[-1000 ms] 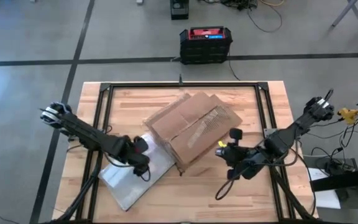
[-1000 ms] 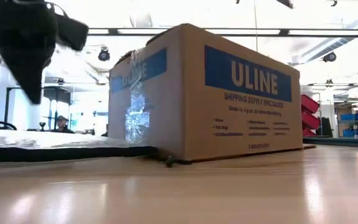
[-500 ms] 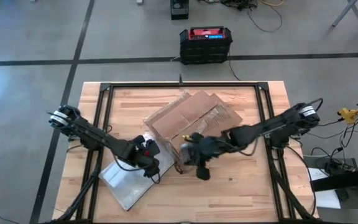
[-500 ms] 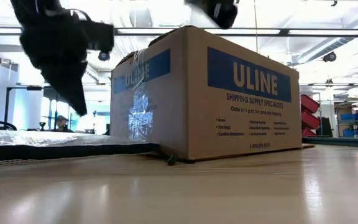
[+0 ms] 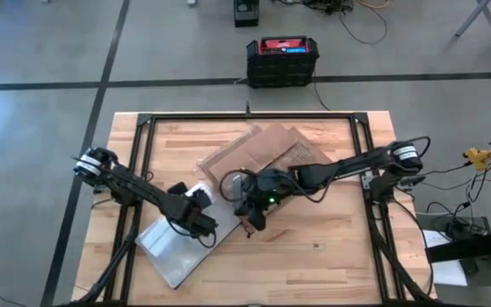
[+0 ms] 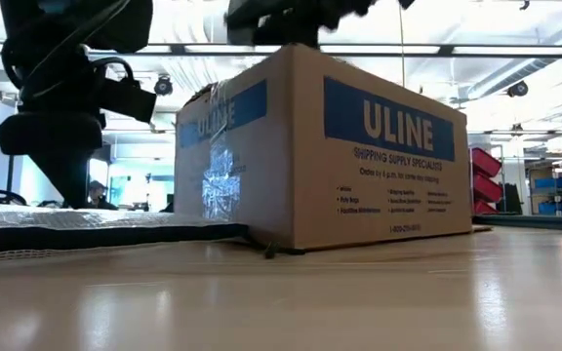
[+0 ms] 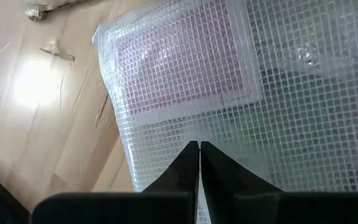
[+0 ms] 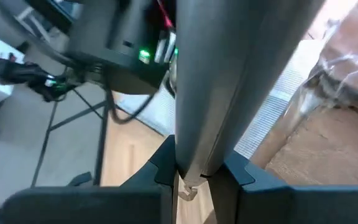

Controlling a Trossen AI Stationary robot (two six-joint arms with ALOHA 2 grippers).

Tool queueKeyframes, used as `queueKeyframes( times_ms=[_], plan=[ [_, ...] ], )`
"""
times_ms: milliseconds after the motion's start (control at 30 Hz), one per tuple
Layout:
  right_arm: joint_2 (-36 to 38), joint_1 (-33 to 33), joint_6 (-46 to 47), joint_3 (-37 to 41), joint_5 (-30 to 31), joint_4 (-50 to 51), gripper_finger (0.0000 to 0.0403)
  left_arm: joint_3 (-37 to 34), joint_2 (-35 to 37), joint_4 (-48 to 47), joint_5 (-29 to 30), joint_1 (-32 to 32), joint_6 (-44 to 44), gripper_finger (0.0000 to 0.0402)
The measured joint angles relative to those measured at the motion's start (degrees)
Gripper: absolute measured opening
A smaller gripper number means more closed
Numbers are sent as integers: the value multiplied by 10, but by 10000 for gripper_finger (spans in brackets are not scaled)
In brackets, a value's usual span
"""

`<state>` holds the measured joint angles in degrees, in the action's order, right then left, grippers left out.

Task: Unpack boxes
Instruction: Break down cardboard box until it is fully flat

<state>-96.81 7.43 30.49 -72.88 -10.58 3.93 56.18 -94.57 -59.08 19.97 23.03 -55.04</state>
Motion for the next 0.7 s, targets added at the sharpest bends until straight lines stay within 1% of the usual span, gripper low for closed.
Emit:
queueKeyframes(
  times_ms=[100,200,300,400,500,633,700],
  plan=[
    [-12,1,-1,0,-3,6,38,0,1,-10,0,0,10,0],
    [-12,10,2,-1,-41,33,38,-1,1,-38,3,0,10,0],
    [2,27,6,-2,-57,81,38,-18,1,-40,5,1,-1,0],
    [27,47,4,-2,-59,143,38,-55,2,5,8,3,-8,0],
    [61,68,2,-1,-57,226,38,-94,6,36,11,7,-18,0],
    [113,98,14,1,-42,319,38,-113,10,6,-4,10,-30,0],
    [142,113,18,1,-14,343,38,-109,15,-21,-16,9,-29,0]
  ],
)
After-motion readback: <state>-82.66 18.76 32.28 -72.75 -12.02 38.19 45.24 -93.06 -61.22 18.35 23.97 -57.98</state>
